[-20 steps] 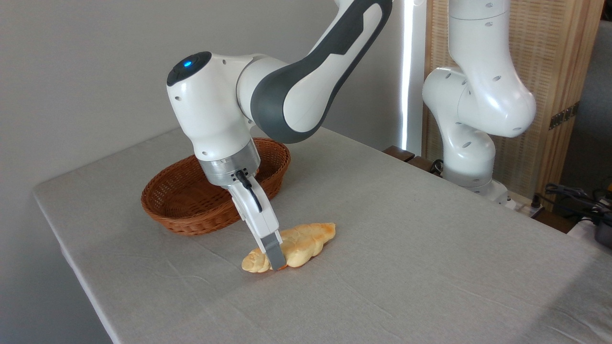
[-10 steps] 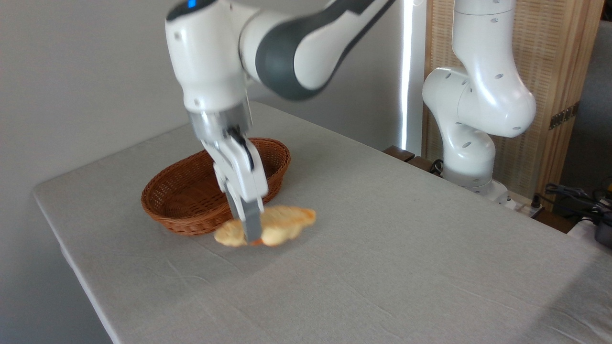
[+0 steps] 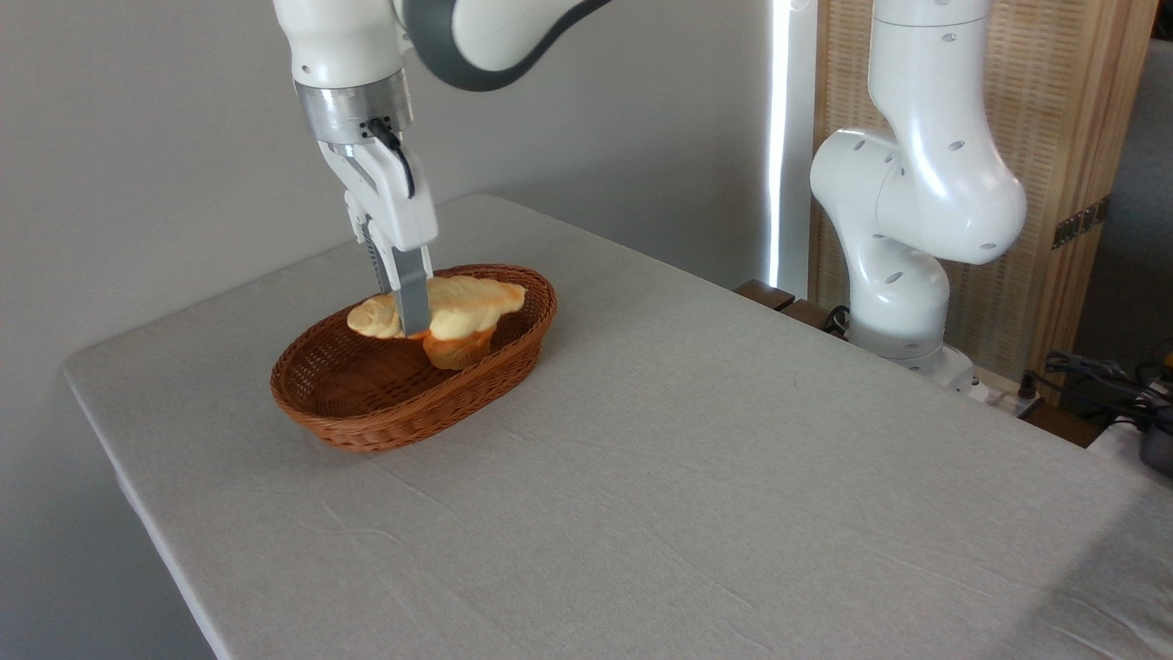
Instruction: Put bread into the basket
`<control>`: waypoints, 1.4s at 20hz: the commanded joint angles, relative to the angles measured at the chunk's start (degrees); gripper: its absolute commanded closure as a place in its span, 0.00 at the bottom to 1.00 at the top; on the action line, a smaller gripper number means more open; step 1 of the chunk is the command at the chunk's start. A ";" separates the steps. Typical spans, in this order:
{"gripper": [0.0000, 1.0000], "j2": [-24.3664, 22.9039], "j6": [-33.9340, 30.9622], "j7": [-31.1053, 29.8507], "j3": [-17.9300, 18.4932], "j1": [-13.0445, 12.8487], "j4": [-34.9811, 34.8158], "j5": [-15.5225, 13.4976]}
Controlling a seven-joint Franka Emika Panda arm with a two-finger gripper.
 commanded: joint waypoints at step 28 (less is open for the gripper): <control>0.00 6.74 3.55 -10.05 1.24 0.91 8.49 -0.62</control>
